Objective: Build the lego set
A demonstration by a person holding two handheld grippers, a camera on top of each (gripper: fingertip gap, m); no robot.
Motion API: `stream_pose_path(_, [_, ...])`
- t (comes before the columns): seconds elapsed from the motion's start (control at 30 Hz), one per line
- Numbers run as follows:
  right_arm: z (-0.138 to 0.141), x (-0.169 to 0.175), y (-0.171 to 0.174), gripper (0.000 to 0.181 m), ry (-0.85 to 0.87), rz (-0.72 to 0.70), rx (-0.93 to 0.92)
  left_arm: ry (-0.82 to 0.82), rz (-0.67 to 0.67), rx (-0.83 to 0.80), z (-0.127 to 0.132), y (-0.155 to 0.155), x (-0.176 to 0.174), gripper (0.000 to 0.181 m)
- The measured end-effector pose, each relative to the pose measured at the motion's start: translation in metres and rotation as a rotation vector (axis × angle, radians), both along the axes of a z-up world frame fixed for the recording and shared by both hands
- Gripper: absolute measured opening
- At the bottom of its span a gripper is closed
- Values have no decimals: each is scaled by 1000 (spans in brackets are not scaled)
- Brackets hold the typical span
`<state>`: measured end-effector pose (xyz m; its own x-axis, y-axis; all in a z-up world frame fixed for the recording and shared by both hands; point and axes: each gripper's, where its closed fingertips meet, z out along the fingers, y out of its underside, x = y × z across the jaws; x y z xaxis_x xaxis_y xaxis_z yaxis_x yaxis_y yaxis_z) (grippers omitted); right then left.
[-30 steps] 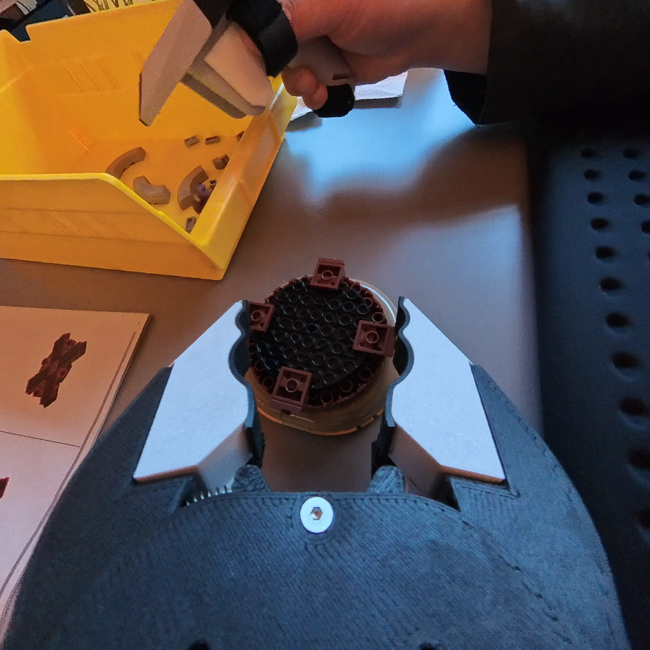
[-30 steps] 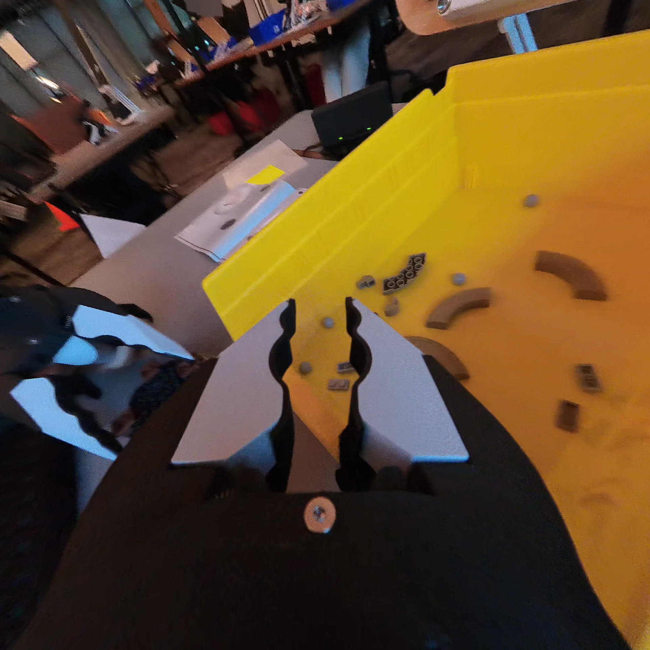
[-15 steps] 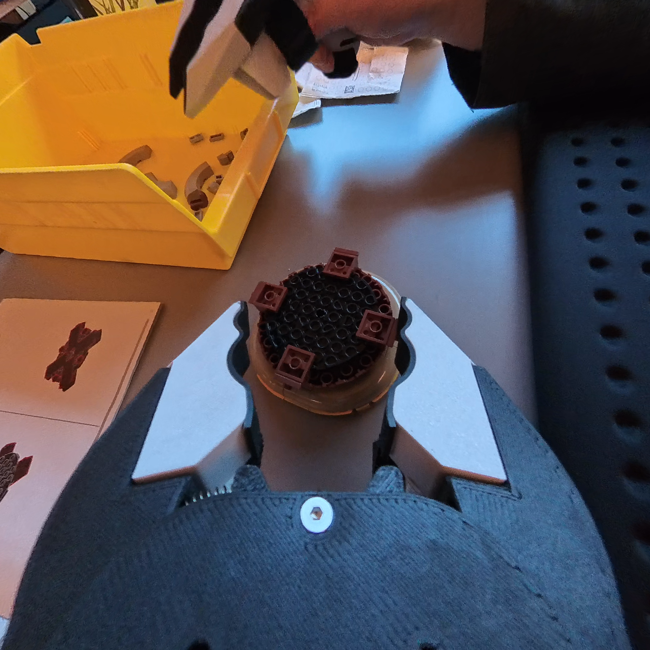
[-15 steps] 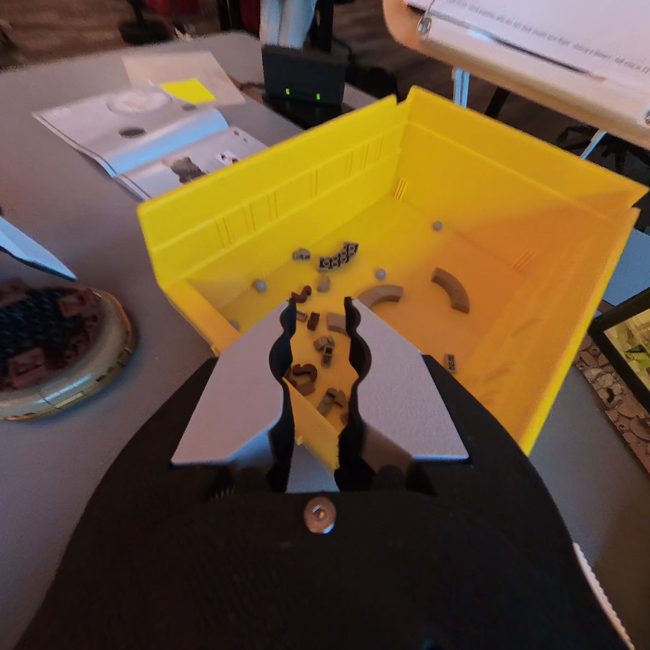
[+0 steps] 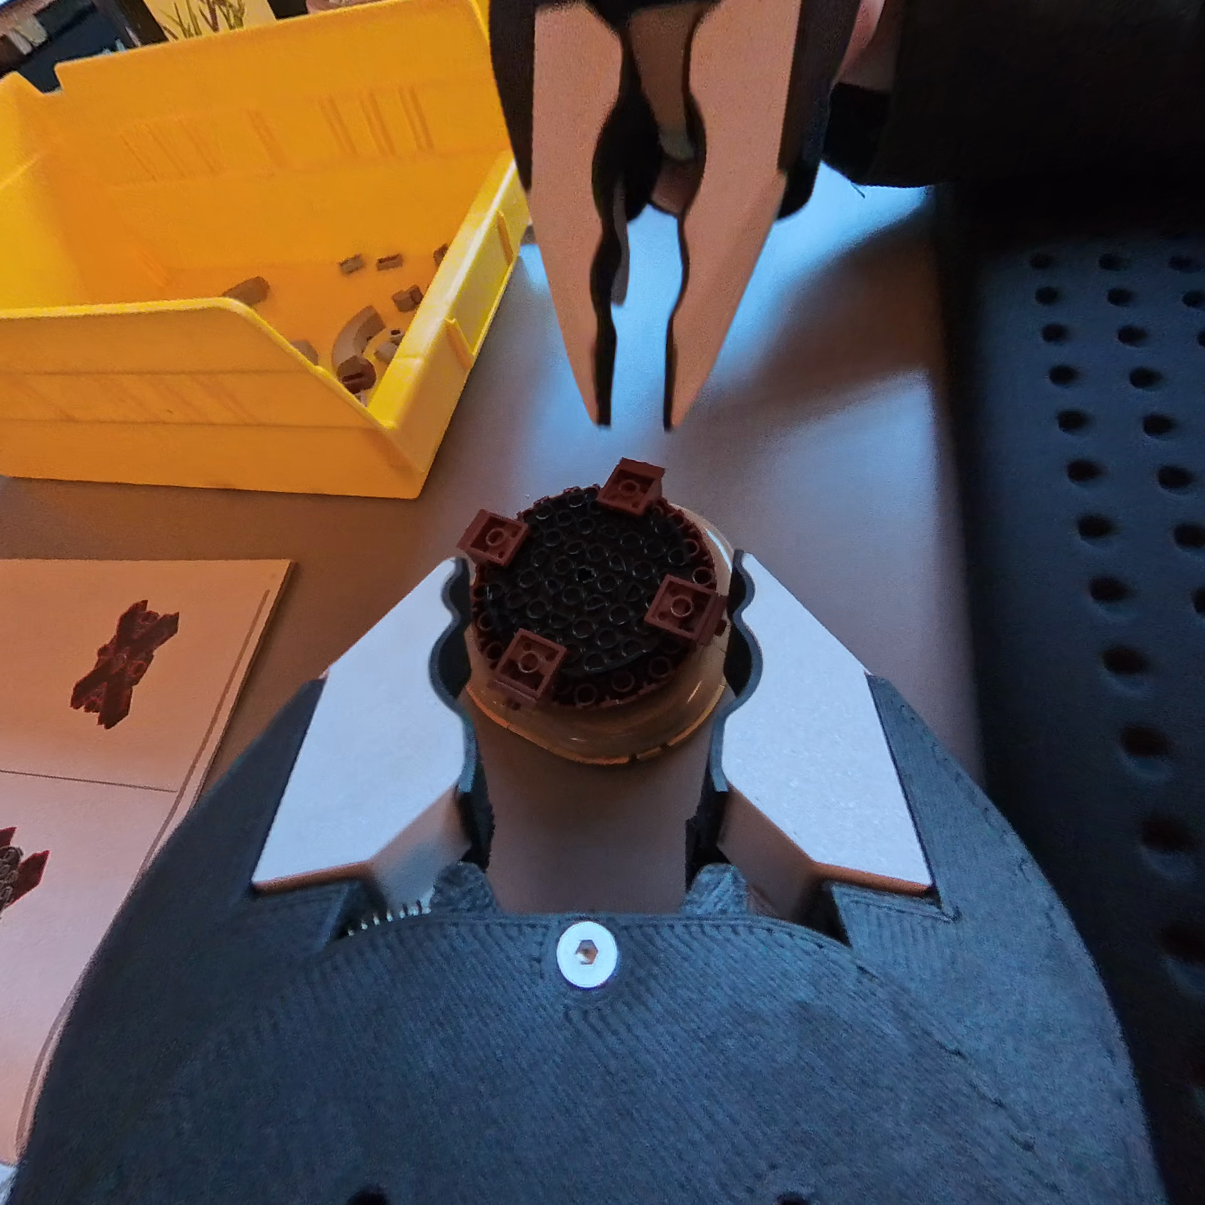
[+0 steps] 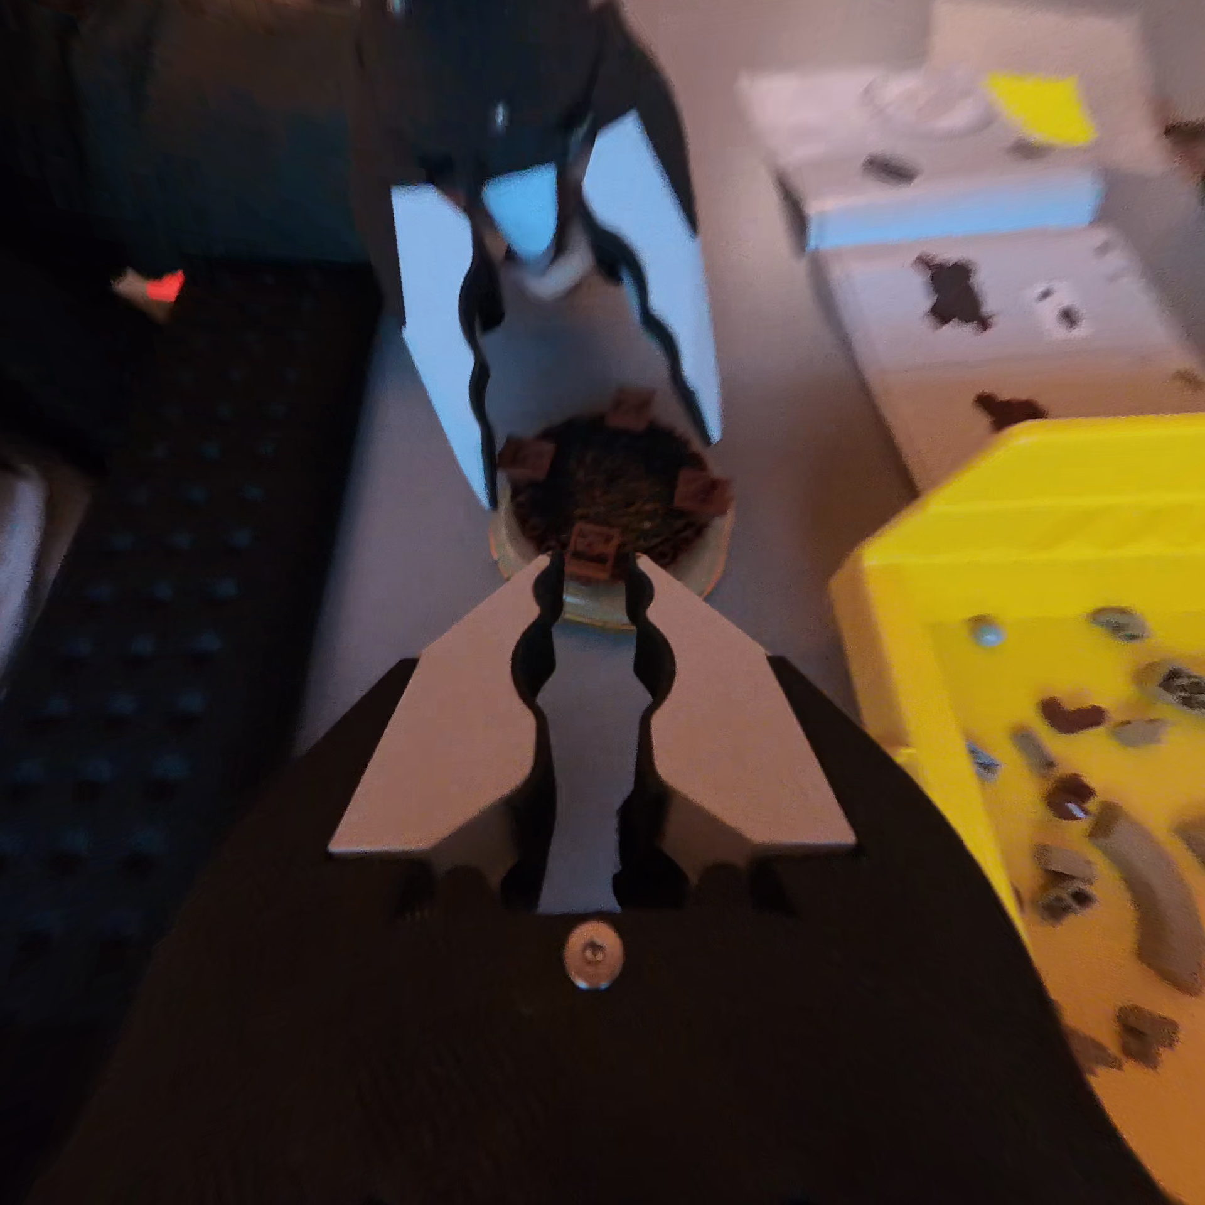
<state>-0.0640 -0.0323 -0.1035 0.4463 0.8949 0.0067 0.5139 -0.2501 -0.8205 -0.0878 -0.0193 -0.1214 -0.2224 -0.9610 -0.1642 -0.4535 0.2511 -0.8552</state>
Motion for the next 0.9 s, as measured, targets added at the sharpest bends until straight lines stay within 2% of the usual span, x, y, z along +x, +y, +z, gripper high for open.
stream_pose_path(0.13, [-29,-4,-5,18,-116,12,-72,-5,-27,44,-2,-5,1,69])
stream_pose_path(0.33, [-25,-5,2,18,-110,-45,-56,6,-64,52,-5,-15,2,47])
stream_pose_path(0.9, [-26,2,-4,13,-154,-35,-78,-16,-4,-78,-7,-13,5,54])
